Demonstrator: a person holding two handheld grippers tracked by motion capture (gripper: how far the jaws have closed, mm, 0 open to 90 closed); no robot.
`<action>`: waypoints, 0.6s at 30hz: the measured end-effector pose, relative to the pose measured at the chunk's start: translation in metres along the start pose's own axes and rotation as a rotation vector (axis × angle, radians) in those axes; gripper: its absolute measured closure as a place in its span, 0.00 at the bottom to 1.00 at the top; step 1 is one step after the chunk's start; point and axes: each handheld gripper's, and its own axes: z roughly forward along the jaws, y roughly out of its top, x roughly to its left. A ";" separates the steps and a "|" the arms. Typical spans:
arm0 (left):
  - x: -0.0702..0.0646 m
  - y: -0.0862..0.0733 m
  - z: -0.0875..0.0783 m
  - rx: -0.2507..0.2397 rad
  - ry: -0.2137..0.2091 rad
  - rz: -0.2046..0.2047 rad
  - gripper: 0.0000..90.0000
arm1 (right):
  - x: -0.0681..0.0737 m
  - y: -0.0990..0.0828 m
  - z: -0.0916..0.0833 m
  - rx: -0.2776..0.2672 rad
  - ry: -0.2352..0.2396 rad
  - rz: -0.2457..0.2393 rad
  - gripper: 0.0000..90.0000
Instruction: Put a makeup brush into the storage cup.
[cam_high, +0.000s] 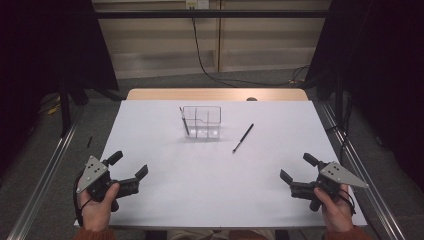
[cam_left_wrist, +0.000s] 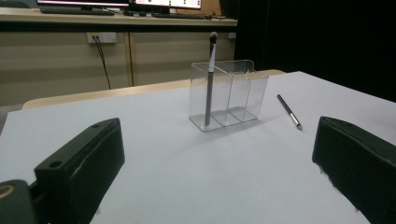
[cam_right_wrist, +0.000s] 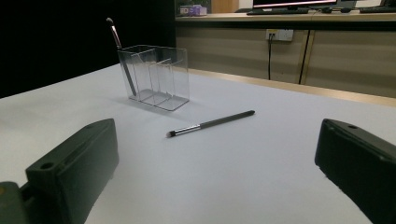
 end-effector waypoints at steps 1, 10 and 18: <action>-0.001 -0.001 -0.001 0.002 0.004 0.001 0.02 | 0.000 0.000 0.000 0.000 -0.001 0.000 0.00; 0.000 -0.006 -0.005 0.000 -0.003 -0.014 0.03 | 0.000 0.000 0.000 0.000 -0.001 -0.002 0.00; -0.001 -0.005 -0.005 0.003 0.002 -0.004 0.03 | -0.001 0.000 -0.002 -0.005 0.001 -0.005 0.00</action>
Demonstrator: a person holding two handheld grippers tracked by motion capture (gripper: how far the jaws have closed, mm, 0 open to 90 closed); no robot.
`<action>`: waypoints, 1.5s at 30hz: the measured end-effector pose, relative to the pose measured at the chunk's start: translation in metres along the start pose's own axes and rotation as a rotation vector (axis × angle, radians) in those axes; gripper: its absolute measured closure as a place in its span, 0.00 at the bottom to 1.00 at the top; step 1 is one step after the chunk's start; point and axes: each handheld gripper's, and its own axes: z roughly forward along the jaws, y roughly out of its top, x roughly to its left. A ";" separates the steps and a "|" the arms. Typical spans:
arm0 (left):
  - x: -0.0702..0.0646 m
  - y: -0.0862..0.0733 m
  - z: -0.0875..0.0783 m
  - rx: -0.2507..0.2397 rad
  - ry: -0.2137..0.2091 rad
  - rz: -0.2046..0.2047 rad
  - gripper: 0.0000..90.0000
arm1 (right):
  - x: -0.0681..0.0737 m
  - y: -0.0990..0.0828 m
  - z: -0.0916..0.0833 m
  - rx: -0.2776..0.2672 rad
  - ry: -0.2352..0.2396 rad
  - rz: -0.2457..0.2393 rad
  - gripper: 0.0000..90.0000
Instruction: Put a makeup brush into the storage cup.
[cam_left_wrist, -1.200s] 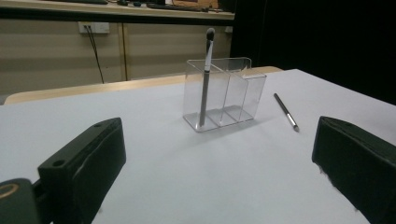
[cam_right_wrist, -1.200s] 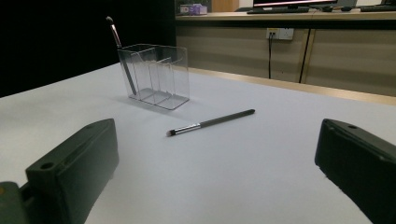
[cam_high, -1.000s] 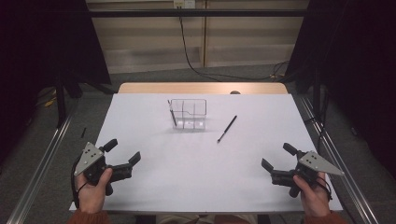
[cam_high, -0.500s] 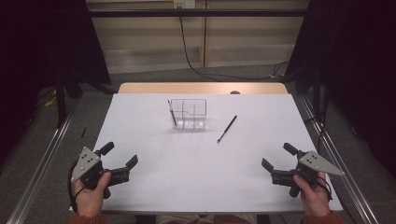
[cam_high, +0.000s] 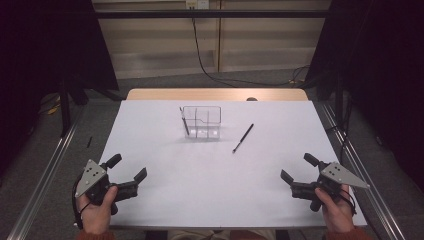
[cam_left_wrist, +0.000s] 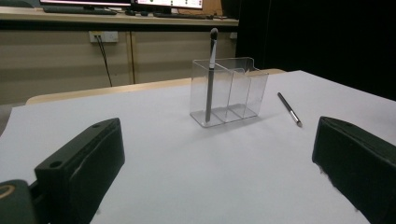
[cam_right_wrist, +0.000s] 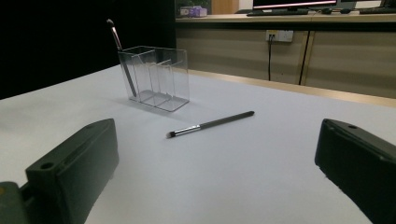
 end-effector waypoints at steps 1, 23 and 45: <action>0.000 0.000 0.000 -0.001 -0.001 0.002 0.03 | 0.000 0.000 0.000 -0.003 0.001 0.002 0.00; -0.002 -0.001 0.003 0.035 -0.010 0.003 0.04 | 0.009 0.013 0.017 0.011 0.091 -0.026 0.00; -0.005 -0.002 0.002 0.044 -0.006 0.009 0.04 | 0.010 0.043 0.069 0.028 0.162 -0.092 0.00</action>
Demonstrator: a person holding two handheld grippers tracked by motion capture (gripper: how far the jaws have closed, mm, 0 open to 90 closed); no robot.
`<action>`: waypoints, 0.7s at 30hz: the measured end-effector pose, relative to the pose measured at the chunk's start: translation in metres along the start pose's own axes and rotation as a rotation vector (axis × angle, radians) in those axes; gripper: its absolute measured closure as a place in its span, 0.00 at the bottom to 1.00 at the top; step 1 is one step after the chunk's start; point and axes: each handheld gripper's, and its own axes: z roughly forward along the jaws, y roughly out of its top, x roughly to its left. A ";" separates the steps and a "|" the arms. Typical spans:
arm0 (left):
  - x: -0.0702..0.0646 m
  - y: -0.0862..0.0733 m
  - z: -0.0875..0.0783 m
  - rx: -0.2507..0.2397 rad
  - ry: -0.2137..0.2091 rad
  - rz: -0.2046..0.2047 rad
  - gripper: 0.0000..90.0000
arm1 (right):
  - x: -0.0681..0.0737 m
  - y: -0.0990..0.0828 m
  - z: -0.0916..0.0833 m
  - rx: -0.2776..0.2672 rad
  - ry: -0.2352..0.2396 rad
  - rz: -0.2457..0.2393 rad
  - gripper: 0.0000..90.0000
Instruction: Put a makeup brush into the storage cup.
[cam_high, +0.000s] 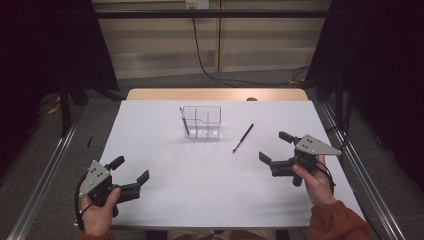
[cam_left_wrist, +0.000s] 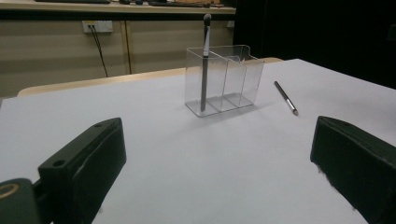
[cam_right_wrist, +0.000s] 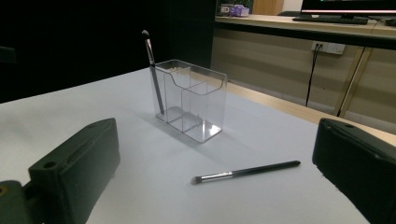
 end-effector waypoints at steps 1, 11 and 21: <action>0.001 0.000 0.000 0.001 -0.001 0.001 0.04 | -0.001 0.001 0.002 -0.001 -0.005 -0.004 0.00; 0.003 -0.002 0.003 0.001 -0.011 -0.008 0.04 | -0.017 0.007 0.025 0.041 -0.011 0.030 0.02; 0.003 -0.002 0.002 0.004 -0.013 0.002 0.04 | -0.025 0.018 0.044 0.094 0.006 0.031 0.04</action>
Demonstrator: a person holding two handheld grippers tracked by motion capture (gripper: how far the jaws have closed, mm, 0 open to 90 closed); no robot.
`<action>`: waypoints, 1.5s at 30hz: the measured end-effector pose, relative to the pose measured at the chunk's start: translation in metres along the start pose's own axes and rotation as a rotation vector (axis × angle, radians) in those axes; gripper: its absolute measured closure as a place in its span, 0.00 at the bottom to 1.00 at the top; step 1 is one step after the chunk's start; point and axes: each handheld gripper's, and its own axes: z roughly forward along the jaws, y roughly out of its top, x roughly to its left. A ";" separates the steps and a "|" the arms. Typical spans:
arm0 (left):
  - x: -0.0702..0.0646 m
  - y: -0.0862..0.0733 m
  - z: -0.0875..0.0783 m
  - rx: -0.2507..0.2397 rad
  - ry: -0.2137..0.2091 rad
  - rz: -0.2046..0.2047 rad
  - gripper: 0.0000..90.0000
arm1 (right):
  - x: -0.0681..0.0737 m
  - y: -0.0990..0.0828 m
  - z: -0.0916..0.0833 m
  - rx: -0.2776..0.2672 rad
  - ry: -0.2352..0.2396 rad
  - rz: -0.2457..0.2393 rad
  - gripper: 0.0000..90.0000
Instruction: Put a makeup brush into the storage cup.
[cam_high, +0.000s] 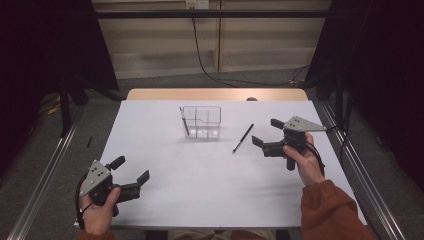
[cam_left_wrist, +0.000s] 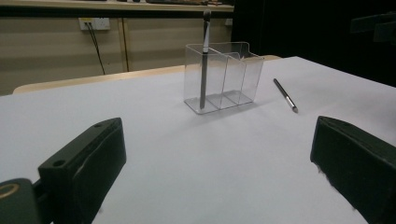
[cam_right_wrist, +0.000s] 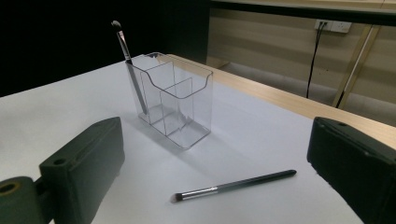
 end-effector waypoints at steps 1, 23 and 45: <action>0.000 0.000 0.000 0.001 0.001 0.000 0.04 | 0.000 0.002 0.001 0.008 -0.001 -0.004 0.04; 0.004 0.000 0.001 -0.016 -0.001 -0.013 0.04 | -0.019 0.026 0.035 0.156 0.033 -0.025 0.01; 0.007 0.001 0.005 -0.007 -0.025 -0.012 0.04 | -0.025 0.039 0.069 0.454 0.137 -0.147 0.08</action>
